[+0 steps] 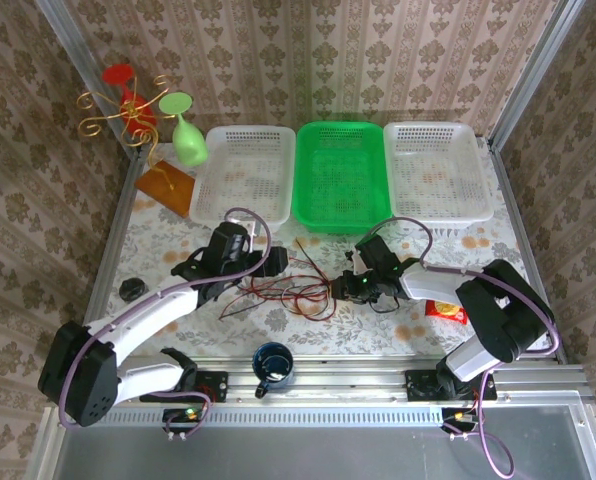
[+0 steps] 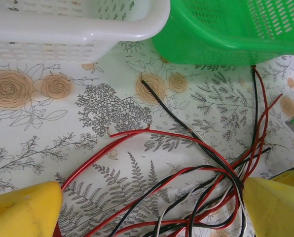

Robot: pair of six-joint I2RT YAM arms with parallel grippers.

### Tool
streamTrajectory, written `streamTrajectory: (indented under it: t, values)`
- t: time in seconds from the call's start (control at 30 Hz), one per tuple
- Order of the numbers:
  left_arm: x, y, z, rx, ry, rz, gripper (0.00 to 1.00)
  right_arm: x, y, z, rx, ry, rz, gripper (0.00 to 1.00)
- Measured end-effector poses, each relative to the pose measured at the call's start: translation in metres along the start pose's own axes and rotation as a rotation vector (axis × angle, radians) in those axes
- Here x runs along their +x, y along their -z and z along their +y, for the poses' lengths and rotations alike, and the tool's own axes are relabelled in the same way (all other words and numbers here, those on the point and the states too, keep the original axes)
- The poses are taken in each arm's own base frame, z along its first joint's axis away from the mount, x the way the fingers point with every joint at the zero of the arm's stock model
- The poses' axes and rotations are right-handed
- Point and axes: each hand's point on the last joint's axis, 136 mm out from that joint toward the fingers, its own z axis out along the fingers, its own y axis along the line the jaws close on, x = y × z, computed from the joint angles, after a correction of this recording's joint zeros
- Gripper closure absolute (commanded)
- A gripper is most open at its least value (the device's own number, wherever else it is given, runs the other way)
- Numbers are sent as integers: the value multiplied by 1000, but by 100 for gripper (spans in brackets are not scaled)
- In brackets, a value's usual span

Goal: Untangle the cables

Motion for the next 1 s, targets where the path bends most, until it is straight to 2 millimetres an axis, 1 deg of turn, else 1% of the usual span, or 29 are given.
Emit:
streamTrajectory:
  t: [0.1,0.3,0.43,0.53,0.57,0.6,0.63,0.7,0.77,0.87,1.0]
  values:
    - [1,0,-1,4,2,3,6,0,-2,-1,2,-2,5,80]
    - [3,-3,-2,6,12,11,6,0,-7,2,-8,-6,29,96]
    - [5,-5,-1,7,17,23,6,-2,-7,4,-12,2,26,100]
    - [6,-5,-2,12,20,29,6,-4,0,9,-20,12,6,98]
    - [7,-5,-2,13,21,32,6,-5,4,13,-29,21,-7,94]
    - [7,-5,-3,15,23,35,6,-7,8,16,-38,29,-21,86]
    - [7,-5,-4,17,24,36,6,-9,12,20,-47,36,-35,82]
    - [3,-3,-7,28,23,31,5,-10,17,23,-58,51,-53,82]
    - [-2,-2,-11,39,21,24,5,-9,16,21,-55,49,-50,82]
    - [-7,-2,-19,60,16,19,5,-7,11,16,-41,39,-34,82]
    - [-6,-4,-24,71,7,29,5,-2,2,7,-17,21,-6,84]
